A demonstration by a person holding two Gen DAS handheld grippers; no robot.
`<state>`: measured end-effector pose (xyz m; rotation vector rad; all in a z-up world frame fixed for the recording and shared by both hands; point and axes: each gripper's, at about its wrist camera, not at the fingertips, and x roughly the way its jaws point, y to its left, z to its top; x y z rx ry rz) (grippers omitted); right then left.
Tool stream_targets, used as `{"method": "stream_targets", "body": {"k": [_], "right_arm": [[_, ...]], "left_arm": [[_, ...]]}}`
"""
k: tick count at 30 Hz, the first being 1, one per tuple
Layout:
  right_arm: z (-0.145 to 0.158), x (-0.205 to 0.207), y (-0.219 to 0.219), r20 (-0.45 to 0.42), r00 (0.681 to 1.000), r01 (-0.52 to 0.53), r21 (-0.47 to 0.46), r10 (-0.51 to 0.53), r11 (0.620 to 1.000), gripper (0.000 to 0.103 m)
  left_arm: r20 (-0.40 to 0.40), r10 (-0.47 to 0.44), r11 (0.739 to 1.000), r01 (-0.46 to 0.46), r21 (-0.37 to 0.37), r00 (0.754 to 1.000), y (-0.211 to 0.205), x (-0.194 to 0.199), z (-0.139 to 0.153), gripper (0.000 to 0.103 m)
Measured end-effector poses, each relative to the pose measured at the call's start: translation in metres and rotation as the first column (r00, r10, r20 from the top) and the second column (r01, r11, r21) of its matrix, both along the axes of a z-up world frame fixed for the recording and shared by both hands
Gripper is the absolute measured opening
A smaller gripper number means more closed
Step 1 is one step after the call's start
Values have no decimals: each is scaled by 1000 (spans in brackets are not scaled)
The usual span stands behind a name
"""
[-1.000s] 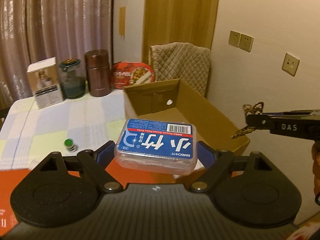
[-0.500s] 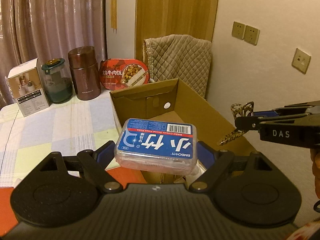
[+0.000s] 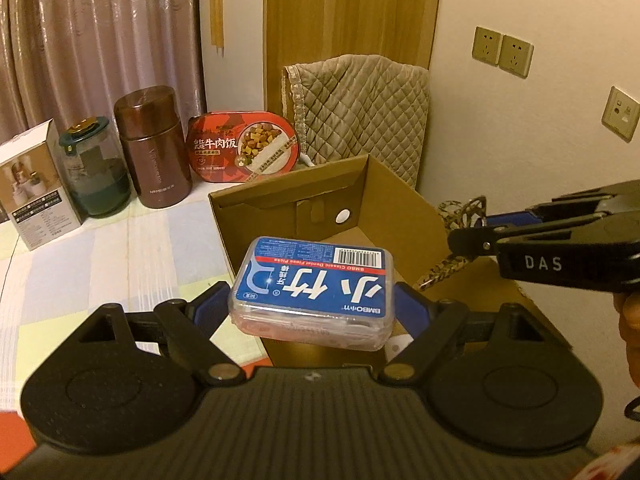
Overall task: Organize rigid objects
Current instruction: 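Carry the floss box and keychain over the cardboard box with both tools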
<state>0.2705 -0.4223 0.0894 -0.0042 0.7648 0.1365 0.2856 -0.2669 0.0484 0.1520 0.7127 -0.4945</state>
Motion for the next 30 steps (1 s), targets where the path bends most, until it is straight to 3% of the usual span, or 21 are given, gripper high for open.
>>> {"method": "stream_targets", "body": {"k": [10, 30], "right_arm": [[-5, 34, -4, -9, 1000, 14, -9, -14, 1000, 22], [-15, 48, -9, -16, 999, 27, 7, -27, 1000, 22]], "left_arm": [[2, -18, 998, 18, 64, 1000, -8, 31, -10, 84], [-21, -48, 991, 51, 121, 999, -20, 48, -30, 84]]}}
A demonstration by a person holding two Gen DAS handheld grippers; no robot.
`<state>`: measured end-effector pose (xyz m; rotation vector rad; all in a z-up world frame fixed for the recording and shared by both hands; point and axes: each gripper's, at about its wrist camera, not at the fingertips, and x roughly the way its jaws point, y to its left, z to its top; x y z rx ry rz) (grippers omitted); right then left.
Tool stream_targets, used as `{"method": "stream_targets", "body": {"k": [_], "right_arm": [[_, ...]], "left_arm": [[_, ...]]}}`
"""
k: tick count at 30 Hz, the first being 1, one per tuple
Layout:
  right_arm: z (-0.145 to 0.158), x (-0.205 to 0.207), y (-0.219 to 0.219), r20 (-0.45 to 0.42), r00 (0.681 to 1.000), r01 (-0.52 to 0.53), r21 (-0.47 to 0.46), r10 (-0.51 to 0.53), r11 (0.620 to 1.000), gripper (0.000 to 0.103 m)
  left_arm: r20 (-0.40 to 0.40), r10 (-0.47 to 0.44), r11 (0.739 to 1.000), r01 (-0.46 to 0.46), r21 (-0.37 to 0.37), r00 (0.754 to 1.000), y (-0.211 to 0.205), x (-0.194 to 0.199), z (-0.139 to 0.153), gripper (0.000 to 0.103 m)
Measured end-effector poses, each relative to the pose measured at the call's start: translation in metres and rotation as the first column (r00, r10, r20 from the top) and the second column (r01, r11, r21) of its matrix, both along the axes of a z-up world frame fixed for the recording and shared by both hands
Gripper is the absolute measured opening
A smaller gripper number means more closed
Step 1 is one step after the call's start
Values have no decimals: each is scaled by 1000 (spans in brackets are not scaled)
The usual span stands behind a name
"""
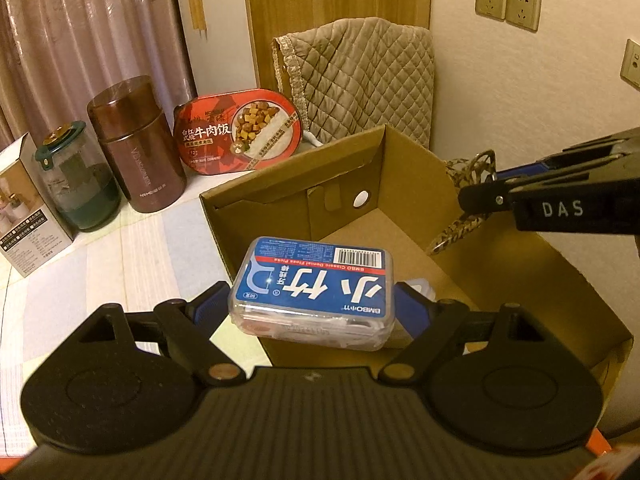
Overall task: Organize rigid objects
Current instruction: 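Lower the floss box into the box and open the left tool while the right tool holds the keychain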
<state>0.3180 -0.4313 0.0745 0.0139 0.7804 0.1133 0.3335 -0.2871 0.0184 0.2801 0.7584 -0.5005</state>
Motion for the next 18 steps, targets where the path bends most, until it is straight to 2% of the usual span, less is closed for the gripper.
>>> {"method": "stream_targets", "body": {"k": [11, 18], "right_arm": [[-2, 6, -1, 4, 1000, 4, 6, -4, 1000, 22], [-3, 7, -2, 2, 1000, 6, 14, -6, 1000, 22]], "left_arm": [[12, -16, 1000, 16, 9, 1000, -6, 7, -2, 85], [63, -3, 1000, 2, 14, 998, -2, 5, 2, 85]]}}
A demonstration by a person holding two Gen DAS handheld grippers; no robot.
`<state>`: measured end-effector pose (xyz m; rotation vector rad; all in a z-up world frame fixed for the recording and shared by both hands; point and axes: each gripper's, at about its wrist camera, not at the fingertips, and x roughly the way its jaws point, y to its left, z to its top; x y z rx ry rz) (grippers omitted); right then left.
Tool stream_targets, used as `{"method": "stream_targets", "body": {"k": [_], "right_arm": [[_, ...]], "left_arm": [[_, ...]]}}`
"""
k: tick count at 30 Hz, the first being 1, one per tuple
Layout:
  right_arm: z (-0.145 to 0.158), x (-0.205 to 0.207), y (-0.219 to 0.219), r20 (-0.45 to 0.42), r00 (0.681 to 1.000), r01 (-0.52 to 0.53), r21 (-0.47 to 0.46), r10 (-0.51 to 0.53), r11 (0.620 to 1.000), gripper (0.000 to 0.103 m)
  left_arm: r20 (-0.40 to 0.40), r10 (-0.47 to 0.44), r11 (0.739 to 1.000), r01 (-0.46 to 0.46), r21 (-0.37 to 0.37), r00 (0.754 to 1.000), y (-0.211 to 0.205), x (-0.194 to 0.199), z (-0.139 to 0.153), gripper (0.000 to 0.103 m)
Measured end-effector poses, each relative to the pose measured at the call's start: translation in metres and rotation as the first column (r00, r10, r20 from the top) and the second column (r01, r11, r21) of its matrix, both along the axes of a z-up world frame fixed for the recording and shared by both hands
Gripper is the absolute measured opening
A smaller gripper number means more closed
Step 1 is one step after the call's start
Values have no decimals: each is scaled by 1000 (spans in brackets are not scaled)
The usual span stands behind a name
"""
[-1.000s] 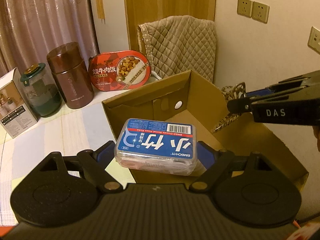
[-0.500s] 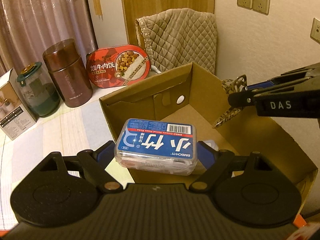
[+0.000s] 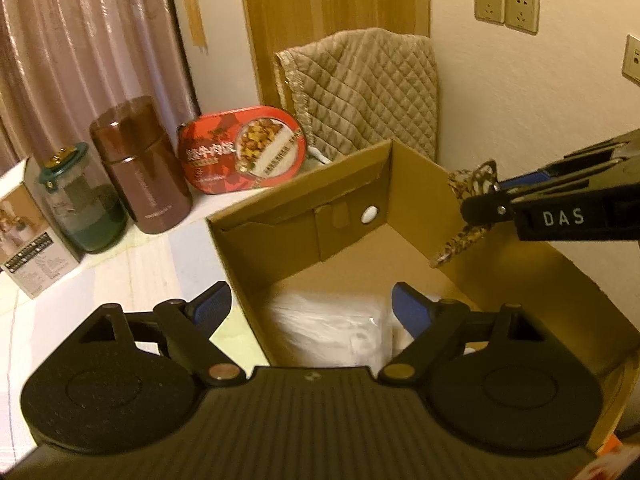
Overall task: Organize rigid objects
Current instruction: 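Lower the floss box into the box and open the left tool while the right tool holds the keychain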
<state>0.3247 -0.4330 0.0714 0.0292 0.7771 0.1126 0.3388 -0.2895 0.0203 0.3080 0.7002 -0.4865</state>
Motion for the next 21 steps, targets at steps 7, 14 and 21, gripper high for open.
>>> {"method": "stream_targets", "body": {"k": [7, 14, 21], "right_arm": [[2, 0, 3, -2, 1000, 0, 10, 0, 1000, 22], [4, 3, 8, -1, 1000, -9, 19, 9, 1000, 22], [2, 7, 9, -9, 1000, -6, 29, 7, 1000, 22]], "left_arm": [[5, 12, 1000, -12, -2, 1000, 8, -1, 7, 85], [6, 13, 1000, -13, -5, 1000, 11, -2, 10, 85], [1, 14, 1000, -14, -9, 1000, 15, -3, 10, 85]]}}
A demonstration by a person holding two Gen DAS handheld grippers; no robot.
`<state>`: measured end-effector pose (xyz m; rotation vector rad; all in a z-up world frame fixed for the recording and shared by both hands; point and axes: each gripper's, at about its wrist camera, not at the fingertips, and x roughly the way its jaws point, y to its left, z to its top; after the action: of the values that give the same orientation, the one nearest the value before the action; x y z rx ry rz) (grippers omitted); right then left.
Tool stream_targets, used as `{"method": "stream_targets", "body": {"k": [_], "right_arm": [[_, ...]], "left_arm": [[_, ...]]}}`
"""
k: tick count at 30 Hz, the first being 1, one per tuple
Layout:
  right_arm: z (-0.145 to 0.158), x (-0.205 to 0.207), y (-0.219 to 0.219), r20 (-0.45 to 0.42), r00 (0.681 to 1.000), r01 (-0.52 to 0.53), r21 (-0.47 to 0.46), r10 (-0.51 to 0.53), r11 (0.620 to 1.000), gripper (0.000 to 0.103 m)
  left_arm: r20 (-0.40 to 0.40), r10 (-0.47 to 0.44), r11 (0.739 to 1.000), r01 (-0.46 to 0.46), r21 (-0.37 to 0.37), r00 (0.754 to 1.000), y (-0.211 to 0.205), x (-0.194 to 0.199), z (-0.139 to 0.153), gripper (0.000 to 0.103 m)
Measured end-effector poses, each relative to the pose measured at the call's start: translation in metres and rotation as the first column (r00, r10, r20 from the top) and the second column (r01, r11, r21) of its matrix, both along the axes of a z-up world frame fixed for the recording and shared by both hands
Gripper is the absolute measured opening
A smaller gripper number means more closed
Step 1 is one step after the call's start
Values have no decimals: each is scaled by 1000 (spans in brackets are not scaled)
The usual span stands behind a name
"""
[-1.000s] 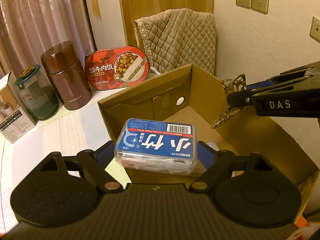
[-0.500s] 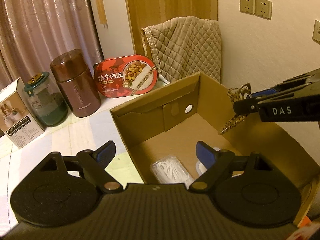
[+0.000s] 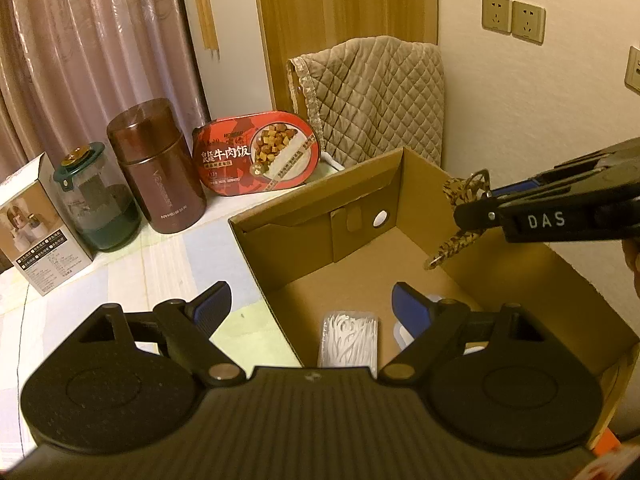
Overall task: Organize rigid objects
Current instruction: 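Lower the floss box into the box and open the left tool while the right tool holds the keychain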
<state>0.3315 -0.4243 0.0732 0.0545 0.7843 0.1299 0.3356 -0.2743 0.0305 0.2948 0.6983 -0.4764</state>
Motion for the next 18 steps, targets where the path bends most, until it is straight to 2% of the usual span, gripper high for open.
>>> {"method": "stream_targets", "body": {"k": [18], "right_arm": [[-4, 7, 6, -10, 1000, -5, 7, 5, 1000, 22]], "left_arm": [[-5, 3, 1000, -3, -5, 1000, 3, 0, -2, 85]]}}
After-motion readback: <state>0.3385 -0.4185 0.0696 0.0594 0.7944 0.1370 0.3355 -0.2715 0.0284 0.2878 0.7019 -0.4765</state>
